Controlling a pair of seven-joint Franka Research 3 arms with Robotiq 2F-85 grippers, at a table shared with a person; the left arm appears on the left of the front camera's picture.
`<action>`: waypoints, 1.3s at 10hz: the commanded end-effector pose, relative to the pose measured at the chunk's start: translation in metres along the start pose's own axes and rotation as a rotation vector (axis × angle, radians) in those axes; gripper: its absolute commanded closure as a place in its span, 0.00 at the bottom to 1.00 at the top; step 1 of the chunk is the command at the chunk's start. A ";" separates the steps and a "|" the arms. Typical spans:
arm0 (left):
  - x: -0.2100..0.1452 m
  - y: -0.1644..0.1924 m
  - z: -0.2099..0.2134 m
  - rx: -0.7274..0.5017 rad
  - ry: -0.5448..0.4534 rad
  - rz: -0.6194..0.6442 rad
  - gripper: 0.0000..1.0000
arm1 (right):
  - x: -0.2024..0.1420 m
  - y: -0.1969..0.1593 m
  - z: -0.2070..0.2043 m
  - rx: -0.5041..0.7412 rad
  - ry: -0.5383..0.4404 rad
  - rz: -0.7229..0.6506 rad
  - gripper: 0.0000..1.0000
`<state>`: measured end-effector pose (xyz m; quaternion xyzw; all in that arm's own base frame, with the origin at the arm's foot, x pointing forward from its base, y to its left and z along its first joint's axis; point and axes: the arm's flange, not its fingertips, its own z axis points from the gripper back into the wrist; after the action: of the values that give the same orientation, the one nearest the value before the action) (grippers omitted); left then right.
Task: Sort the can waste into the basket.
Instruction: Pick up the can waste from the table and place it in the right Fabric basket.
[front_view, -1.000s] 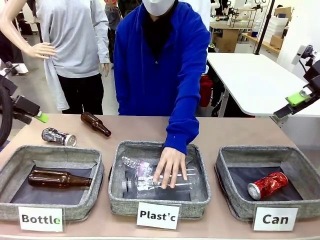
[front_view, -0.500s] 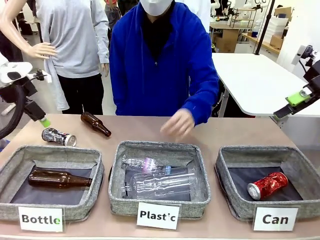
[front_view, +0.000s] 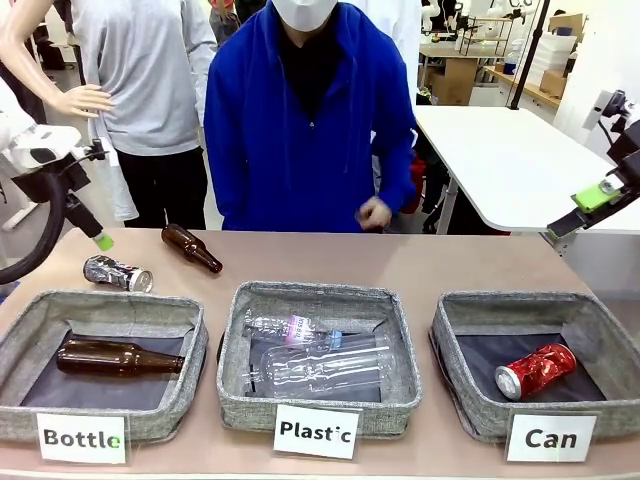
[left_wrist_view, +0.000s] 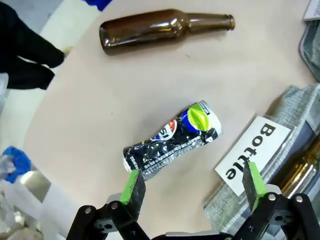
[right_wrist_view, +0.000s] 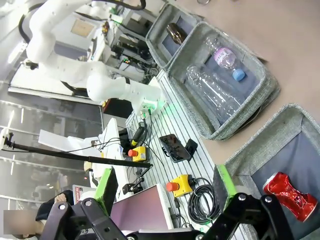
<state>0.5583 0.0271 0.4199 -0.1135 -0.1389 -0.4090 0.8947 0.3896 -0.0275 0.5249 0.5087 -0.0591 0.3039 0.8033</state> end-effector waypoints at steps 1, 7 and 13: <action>0.006 0.009 0.002 0.032 0.003 0.146 0.00 | -0.001 0.001 0.004 -0.002 0.011 0.013 0.00; 0.013 0.006 -0.003 -0.039 -0.022 -0.147 0.00 | -0.001 0.001 0.004 -0.002 0.011 0.013 0.00; -0.016 0.006 -0.007 -0.131 -0.001 -1.242 0.00 | -0.001 0.001 0.004 -0.002 0.011 0.013 0.00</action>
<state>0.5513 0.0325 0.4109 -0.0794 -0.1105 -0.7874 0.6013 0.3896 -0.0275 0.5249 0.5087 -0.0592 0.3040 0.8033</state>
